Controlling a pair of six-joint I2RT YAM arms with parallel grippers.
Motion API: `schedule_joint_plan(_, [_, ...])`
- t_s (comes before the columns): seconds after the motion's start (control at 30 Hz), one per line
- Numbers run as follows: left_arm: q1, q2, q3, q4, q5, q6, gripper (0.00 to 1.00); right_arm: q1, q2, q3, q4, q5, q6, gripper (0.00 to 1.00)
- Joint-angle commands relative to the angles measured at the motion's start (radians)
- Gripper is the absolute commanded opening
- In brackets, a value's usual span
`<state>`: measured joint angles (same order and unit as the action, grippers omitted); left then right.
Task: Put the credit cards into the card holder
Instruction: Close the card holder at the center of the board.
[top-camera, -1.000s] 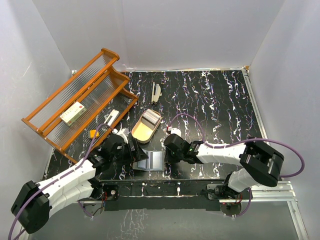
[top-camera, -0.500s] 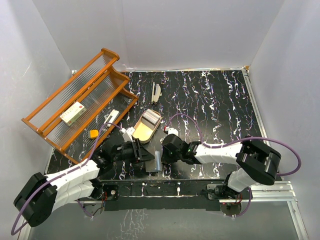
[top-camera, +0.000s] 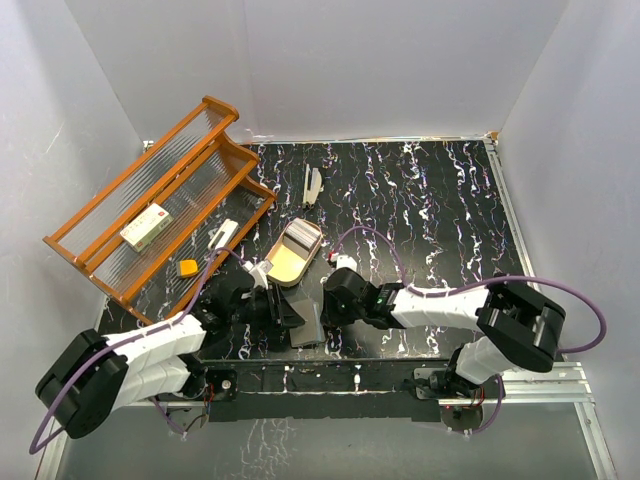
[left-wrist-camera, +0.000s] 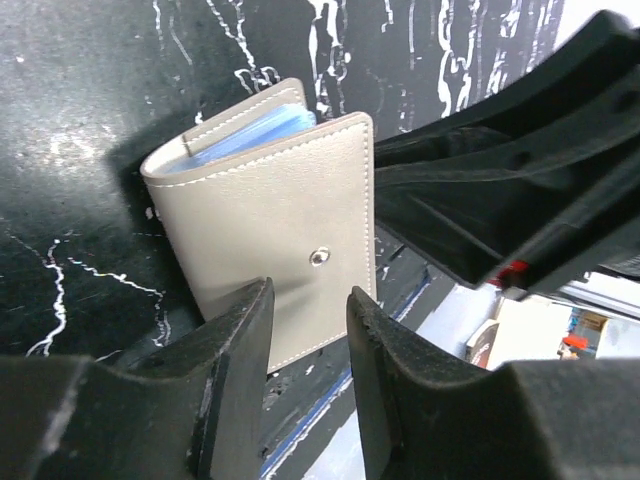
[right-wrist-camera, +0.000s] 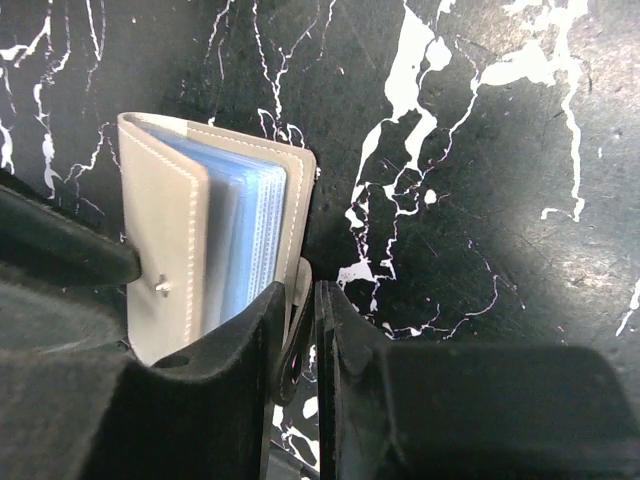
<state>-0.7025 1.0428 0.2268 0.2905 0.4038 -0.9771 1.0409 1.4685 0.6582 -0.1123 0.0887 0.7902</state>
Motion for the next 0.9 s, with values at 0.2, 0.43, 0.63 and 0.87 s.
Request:
schedule_joint_plan(0.2, [-0.002,0.073,0.04,-0.065,-0.047,0.082,0.19,0.005,-0.092,0.02,-0.01,0.035,0.012,0.13])
schedule_joint_plan(0.43, [-0.002,0.122,0.055,-0.075,-0.057,0.099,0.11,0.005,-0.11,0.017,-0.002,0.012,0.029,0.19])
schedule_joint_plan(0.63, [-0.001,0.145,0.066,-0.1,-0.07,0.112,0.11,0.005,-0.134,0.004,0.03,-0.02,0.052,0.29])
schedule_joint_plan(0.87, [-0.002,0.155,0.063,-0.106,-0.077,0.116,0.11,0.005,-0.135,-0.029,0.104,-0.063,0.106,0.31])
